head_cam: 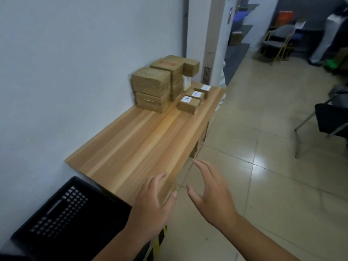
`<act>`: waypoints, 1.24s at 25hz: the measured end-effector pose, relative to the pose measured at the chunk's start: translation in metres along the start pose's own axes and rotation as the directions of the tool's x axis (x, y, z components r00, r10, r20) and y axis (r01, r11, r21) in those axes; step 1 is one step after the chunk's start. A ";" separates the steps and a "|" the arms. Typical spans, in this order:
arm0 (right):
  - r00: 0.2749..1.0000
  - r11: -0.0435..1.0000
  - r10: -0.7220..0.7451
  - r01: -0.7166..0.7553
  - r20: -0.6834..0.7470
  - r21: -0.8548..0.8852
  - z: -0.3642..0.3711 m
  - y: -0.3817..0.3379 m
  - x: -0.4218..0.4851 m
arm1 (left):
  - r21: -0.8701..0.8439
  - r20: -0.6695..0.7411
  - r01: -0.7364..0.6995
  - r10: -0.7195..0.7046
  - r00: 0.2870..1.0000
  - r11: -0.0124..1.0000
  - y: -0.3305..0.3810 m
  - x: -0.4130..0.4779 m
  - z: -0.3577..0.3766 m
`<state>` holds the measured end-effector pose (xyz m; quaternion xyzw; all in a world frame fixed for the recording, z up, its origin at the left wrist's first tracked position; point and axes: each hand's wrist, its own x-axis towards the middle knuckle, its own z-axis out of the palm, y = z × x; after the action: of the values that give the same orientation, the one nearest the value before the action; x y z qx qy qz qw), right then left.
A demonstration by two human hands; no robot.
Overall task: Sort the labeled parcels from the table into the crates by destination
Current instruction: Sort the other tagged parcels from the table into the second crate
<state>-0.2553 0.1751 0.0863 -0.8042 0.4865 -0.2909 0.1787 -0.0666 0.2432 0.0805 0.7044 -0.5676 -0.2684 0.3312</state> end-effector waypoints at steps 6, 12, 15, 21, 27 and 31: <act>0.996 0.995 0.076 -0.078 -0.040 -0.067 -0.038 0.082 0.050 | 0.101 0.012 -0.084 0.083 0.996 0.991 0.039 0.080 0.055; 0.992 0.986 0.114 -0.120 -0.051 -0.113 -0.044 0.152 0.124 | 0.054 0.003 -0.157 0.157 0.988 0.986 0.052 0.199 0.103; 0.992 0.982 0.115 -0.120 -0.043 -0.143 -0.043 0.189 0.182 | -0.013 -0.024 -0.168 0.168 0.985 0.986 0.055 0.272 0.123; 0.988 0.976 0.144 -0.150 -0.049 -0.158 -0.047 0.244 0.310 | -0.062 -0.015 -0.126 0.125 0.992 0.990 0.064 0.397 0.141; 0.983 0.975 0.181 -0.184 -0.036 -0.126 -0.049 0.296 0.396 | -0.040 -0.047 -0.111 0.109 0.993 0.993 0.080 0.496 0.150; 0.989 0.986 0.146 -0.147 -0.012 -0.079 -0.051 0.338 0.450 | -0.005 -0.059 -0.068 0.068 0.996 0.998 0.097 0.546 0.170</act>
<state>-0.3565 -0.3803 0.0642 -0.7718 0.5560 -0.2601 0.1661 -0.1393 -0.3314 0.0460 0.6910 -0.5803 -0.2382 0.3591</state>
